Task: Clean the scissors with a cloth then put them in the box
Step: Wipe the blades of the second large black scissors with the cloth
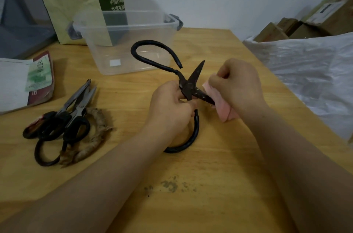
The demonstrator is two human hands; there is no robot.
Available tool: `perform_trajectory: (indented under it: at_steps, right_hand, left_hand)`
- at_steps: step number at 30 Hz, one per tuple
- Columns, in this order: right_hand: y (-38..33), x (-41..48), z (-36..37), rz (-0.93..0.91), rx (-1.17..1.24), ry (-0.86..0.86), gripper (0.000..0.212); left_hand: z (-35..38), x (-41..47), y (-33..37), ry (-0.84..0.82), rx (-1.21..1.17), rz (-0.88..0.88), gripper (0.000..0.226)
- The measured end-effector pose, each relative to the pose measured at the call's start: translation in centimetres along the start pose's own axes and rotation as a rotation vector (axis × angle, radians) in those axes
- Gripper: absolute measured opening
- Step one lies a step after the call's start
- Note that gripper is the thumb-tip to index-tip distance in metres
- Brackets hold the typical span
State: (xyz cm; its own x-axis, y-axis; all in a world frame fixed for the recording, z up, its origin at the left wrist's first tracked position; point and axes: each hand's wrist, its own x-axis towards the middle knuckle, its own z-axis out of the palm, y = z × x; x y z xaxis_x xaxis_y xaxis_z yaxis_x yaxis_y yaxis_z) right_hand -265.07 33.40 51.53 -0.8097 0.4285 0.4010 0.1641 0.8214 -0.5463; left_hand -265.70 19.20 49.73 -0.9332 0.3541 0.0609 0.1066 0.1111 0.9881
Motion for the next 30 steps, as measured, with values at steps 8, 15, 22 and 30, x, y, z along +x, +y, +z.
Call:
perform_trajectory:
  at_steps: [8, 15, 22, 30]
  right_hand:
    - [-0.9, -0.7, 0.1, -0.291, 0.303, -0.119, 0.017]
    - [-1.0, -0.4, 1.1, -0.425, 0.146, -0.175, 0.015]
    - [-1.1, -0.6, 0.5, -0.364, -0.003, -0.289, 0.013]
    - [-0.9, -0.7, -0.5, -0.165, 0.208, -0.14, 0.01]
  left_hand:
    - [-0.3, 0.2, -0.1, 0.006, -0.003, -0.001, 0.028]
    - [-0.5, 0.3, -0.6, 0.065, 0.04, 0.01, 0.033]
    - [-0.5, 0.5, -0.6, 0.052, -0.003, -0.052, 0.02]
    - [-0.5, 0.6, -0.5, 0.052, 0.001, -0.069, 0.019]
